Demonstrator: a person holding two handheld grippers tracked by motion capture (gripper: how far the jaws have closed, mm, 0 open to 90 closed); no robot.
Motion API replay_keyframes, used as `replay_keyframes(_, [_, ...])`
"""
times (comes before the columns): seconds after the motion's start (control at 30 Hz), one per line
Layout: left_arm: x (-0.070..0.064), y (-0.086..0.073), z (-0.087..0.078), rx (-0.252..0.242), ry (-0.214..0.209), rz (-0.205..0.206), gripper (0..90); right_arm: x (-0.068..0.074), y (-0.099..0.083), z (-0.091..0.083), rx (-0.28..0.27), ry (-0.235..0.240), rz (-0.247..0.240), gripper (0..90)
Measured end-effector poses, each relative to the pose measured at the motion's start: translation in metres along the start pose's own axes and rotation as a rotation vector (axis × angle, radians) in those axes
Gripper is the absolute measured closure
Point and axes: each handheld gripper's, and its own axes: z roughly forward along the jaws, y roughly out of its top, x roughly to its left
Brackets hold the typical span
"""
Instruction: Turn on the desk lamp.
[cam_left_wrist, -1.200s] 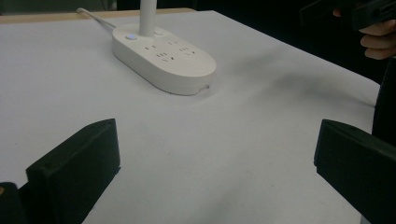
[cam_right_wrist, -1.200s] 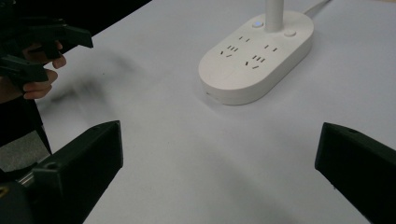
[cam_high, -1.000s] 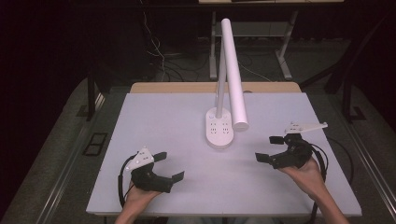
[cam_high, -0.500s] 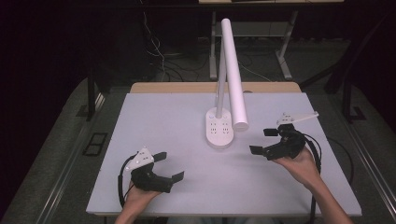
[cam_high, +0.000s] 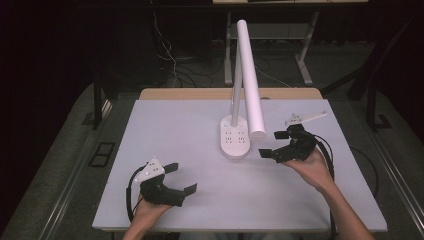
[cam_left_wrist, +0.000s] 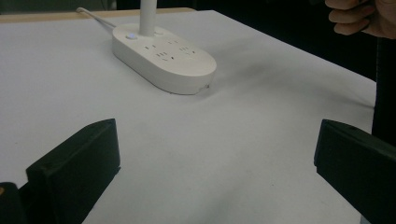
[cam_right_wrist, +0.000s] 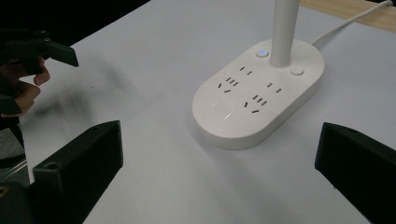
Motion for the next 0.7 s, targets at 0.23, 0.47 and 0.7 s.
replay_keyframes(0.23, [0.0,0.0,0.0,0.0,0.0,0.0,0.0,-0.005,0.015,0.008,-0.004,0.001,0.001,0.8])
replay_keyframes(0.47, [0.0,0.0,0.0,0.002,-0.002,0.0,0.0,-0.011,0.026,0.016,-0.001,-0.002,0.0,0.8])
replay_keyframes(0.7, [0.001,0.0,-0.001,0.0,-0.003,-0.003,0.0,-0.019,0.038,0.024,0.001,-0.005,0.011,0.8])
